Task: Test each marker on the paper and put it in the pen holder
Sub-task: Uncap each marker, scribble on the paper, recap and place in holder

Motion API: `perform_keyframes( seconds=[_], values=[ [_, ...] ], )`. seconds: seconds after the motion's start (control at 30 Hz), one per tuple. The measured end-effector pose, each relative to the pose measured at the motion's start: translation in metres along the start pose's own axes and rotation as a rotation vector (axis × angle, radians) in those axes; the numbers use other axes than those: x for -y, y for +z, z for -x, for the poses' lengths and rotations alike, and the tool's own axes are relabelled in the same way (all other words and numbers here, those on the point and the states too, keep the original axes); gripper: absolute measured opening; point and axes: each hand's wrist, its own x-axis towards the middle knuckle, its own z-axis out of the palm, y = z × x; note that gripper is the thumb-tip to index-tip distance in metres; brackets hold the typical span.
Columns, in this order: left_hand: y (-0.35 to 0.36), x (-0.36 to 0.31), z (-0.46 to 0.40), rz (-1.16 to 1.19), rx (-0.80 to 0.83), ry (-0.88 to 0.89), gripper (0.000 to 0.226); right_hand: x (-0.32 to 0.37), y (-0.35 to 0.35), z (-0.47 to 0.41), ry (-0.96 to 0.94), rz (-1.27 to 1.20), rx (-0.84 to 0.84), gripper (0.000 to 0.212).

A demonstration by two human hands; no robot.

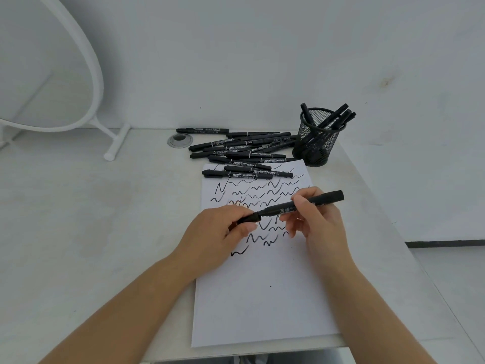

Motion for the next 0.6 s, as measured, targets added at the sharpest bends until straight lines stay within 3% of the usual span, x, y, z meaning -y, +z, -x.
perform_keyframes(
  seconds=[0.27, 0.47, 0.6],
  values=[
    [-0.003, -0.009, 0.002, 0.096, -0.079, -0.010, 0.021, 0.002, 0.002, 0.001, 0.011, 0.018, 0.054, 0.017],
    [-0.004, -0.012, 0.003, 0.009, -0.144, 0.019, 0.005, -0.002, 0.002, 0.002, 0.008, 0.000, 0.075, 0.014],
    [-0.004, -0.013, 0.002, -0.104, -0.170, 0.047, 0.019, -0.003, 0.003, 0.003, -0.009, -0.019, 0.074, 0.014]
  ],
)
